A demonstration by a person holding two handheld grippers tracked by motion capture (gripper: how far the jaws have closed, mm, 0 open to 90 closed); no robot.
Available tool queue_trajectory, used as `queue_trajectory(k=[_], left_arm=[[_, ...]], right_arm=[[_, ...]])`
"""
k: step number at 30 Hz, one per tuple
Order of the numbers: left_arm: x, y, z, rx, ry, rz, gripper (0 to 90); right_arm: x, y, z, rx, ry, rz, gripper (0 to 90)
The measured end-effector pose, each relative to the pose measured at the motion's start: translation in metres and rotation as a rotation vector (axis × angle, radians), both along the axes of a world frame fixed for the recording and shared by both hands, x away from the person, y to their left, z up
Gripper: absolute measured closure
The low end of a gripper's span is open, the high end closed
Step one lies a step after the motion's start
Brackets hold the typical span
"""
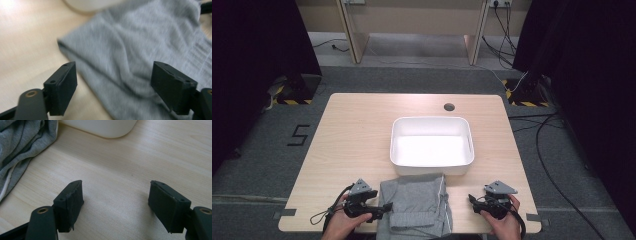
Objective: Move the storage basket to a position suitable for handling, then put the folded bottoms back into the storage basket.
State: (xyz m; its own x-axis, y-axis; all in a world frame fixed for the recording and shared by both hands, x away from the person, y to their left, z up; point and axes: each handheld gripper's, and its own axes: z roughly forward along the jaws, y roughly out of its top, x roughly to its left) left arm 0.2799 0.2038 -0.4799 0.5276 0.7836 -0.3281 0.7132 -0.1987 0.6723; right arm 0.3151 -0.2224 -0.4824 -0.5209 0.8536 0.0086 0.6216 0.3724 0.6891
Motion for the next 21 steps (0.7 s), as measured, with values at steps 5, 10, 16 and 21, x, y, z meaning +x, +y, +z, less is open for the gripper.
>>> queue_trajectory(k=[5, 10, 16, 21], left_arm=[[-0.012, -0.004, -0.006, 0.016, -0.007, 0.052, 17.7], [-0.02, -0.008, -0.006, 0.019, -0.007, 0.047, 16.5], [-0.03, -0.01, 0.0, -0.034, -0.012, 0.035, 15.4], [-0.045, -0.017, -0.001, -0.032, -0.007, 0.013, 14.8]], right_arm=[[-0.001, -0.002, -0.001, 0.006, -0.013, 0.008, 28.4], [-0.003, 0.0, -0.001, 0.006, -0.005, 0.002, 28.4], [-0.001, 0.002, 0.0, -0.006, -0.009, 0.019, 28.4], [-0.003, 0.004, -0.001, 0.005, -0.001, 0.018, 28.4]])
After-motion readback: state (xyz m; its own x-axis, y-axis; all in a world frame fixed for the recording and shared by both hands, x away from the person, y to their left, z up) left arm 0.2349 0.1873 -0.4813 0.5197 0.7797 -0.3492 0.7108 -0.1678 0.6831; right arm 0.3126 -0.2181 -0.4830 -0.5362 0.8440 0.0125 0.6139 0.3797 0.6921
